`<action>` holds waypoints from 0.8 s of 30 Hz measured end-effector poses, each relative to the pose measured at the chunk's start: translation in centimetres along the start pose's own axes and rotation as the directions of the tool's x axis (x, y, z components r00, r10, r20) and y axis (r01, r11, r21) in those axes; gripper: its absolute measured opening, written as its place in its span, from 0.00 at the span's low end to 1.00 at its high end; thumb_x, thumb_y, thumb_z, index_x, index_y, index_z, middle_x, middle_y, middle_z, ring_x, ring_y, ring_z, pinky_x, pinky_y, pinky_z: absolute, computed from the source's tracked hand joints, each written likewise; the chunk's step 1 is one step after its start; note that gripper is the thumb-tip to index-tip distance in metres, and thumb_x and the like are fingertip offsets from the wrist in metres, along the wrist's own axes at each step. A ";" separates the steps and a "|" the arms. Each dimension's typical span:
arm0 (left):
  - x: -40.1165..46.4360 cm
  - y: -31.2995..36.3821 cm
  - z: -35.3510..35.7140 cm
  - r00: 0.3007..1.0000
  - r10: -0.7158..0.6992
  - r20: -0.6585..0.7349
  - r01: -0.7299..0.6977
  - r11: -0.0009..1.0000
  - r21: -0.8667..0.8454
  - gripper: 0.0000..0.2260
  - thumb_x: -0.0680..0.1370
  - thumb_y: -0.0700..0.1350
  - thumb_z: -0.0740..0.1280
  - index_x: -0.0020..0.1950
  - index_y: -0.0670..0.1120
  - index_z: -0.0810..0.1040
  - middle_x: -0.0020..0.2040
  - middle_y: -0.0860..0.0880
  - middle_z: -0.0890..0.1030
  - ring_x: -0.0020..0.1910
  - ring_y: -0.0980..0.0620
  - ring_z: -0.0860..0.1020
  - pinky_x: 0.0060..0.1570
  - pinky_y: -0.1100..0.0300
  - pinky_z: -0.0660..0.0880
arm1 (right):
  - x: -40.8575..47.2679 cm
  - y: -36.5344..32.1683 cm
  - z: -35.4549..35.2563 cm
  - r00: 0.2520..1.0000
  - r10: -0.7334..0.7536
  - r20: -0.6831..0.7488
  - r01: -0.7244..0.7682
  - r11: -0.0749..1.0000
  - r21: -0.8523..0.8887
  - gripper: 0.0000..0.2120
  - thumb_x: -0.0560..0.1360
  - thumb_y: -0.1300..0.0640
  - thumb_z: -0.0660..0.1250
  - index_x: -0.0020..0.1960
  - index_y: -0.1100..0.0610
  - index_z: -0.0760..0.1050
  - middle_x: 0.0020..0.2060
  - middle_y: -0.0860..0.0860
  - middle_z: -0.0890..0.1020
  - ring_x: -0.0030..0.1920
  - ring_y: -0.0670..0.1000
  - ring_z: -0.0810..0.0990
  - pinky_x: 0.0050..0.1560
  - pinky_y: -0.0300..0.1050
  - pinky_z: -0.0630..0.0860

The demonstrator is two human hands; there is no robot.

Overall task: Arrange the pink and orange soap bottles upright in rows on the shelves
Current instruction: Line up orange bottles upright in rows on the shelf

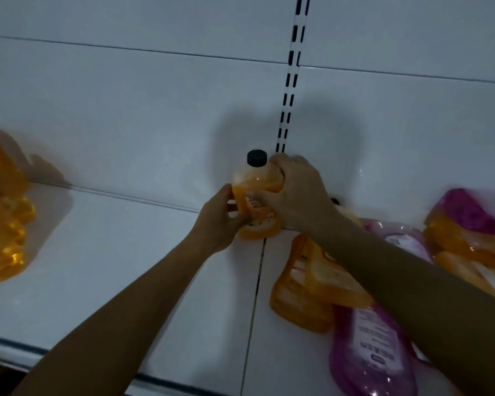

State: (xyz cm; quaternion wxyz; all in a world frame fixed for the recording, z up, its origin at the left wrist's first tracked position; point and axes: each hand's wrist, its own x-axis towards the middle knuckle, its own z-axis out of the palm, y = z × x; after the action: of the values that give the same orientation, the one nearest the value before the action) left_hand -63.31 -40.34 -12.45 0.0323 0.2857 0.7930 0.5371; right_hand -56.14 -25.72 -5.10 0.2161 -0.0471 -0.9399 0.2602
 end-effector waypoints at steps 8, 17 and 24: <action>-0.1 -0.3 -0.8 0.994 0.109 0.031 -0.109 0.994 0.011 0.22 0.73 0.48 0.73 0.63 0.48 0.69 0.55 0.55 0.77 0.55 0.52 0.79 0.50 0.53 0.80 | -0.7 0.1 -0.2 0.998 0.045 -0.049 -0.046 0.999 -0.026 0.30 0.71 0.47 0.73 0.67 0.54 0.65 0.56 0.53 0.76 0.54 0.53 0.77 0.53 0.49 0.76; -2.2 1.0 -0.5 0.858 0.312 -0.409 -0.244 0.947 0.209 0.26 0.69 0.48 0.77 0.61 0.42 0.71 0.55 0.46 0.74 0.53 0.51 0.74 0.50 0.58 0.74 | -3.5 4.7 -5.8 0.958 0.244 -0.148 -0.263 0.957 -0.124 0.18 0.77 0.50 0.65 0.64 0.57 0.70 0.54 0.54 0.80 0.53 0.55 0.79 0.54 0.55 0.77; -4.5 6.7 3.3 0.911 0.374 -0.177 -0.347 0.923 0.165 0.11 0.77 0.50 0.69 0.54 0.46 0.73 0.43 0.52 0.77 0.39 0.56 0.76 0.35 0.70 0.71 | -4.6 7.1 -8.6 0.935 0.355 -0.019 -0.346 0.899 -0.267 0.17 0.78 0.45 0.61 0.60 0.54 0.74 0.55 0.53 0.79 0.52 0.54 0.77 0.52 0.50 0.75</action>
State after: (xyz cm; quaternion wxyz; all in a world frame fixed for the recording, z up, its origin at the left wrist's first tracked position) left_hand -55.56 -38.00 -9.13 -0.1680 0.3720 0.7588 0.5076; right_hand -48.46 -16.50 -3.86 0.1431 -0.2400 -0.9455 0.1671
